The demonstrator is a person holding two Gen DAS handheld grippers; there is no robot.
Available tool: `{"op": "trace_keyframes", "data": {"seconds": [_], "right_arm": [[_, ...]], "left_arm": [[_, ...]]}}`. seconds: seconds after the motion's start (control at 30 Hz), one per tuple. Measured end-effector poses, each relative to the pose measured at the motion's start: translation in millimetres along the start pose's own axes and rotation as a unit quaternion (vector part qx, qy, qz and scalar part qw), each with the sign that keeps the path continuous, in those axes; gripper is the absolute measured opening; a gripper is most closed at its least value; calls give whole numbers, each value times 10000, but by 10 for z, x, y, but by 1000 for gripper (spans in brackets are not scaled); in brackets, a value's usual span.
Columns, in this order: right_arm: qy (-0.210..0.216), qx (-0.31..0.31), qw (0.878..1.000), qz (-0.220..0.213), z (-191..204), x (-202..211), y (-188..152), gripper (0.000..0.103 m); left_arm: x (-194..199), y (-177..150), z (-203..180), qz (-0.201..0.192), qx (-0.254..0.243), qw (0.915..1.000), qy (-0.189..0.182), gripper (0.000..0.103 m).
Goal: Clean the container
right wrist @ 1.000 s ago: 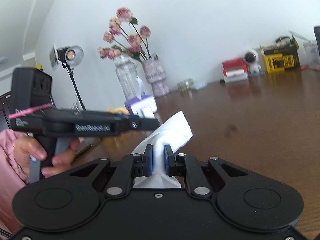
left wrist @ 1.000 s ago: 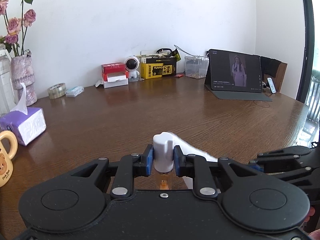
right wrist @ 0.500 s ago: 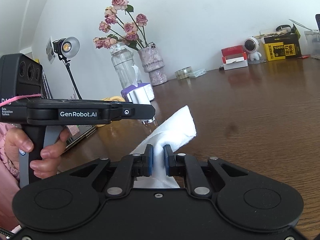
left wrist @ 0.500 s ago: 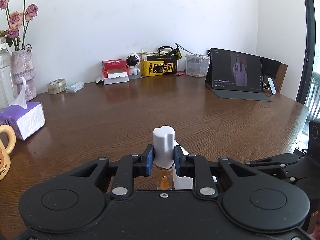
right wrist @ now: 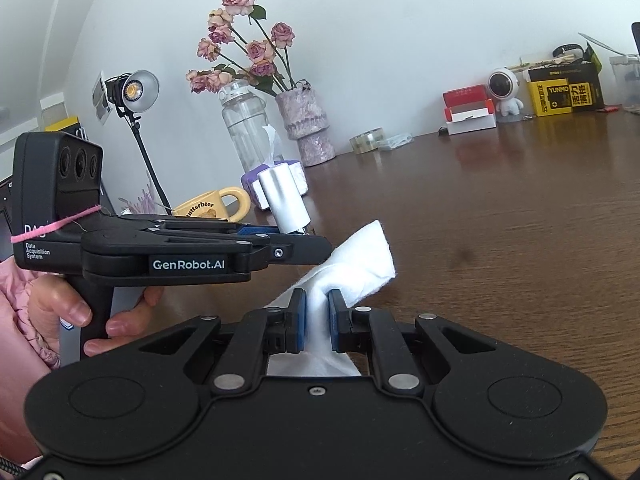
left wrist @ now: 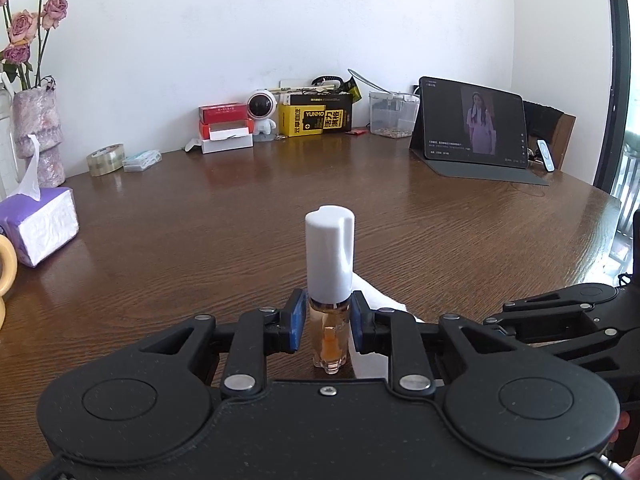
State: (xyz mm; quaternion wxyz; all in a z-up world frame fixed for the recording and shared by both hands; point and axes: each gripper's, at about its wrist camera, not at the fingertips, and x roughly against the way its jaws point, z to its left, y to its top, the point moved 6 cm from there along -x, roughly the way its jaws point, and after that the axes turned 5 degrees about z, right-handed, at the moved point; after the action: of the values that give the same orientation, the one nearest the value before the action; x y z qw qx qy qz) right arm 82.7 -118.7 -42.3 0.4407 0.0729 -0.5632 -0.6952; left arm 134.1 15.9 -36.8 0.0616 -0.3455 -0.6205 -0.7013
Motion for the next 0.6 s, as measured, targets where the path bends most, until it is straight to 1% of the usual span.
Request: {"op": "trace_keyframes", "data": {"seconds": [0.13, 0.3, 0.43, 0.6], "right_arm": [[-52, 50, 10000, 13, 27, -17, 48, 13], [-118, 112, 9999, 30, 60, -37, 108, 13], [-170, 162, 9997, 44, 86, -54, 155, 13], [-235, 224, 9995, 61, 120, -74, 215, 13]], "left_arm": [[1, -61, -29, -34, 105, 9999, -6, 21], [127, -58, 78, -232, 654, 9973, -239, 21], [258, -51, 171, -425, 1143, 9914, -470, 21], [387, -36, 268, -616, 1691, 9810, -729, 21]]}}
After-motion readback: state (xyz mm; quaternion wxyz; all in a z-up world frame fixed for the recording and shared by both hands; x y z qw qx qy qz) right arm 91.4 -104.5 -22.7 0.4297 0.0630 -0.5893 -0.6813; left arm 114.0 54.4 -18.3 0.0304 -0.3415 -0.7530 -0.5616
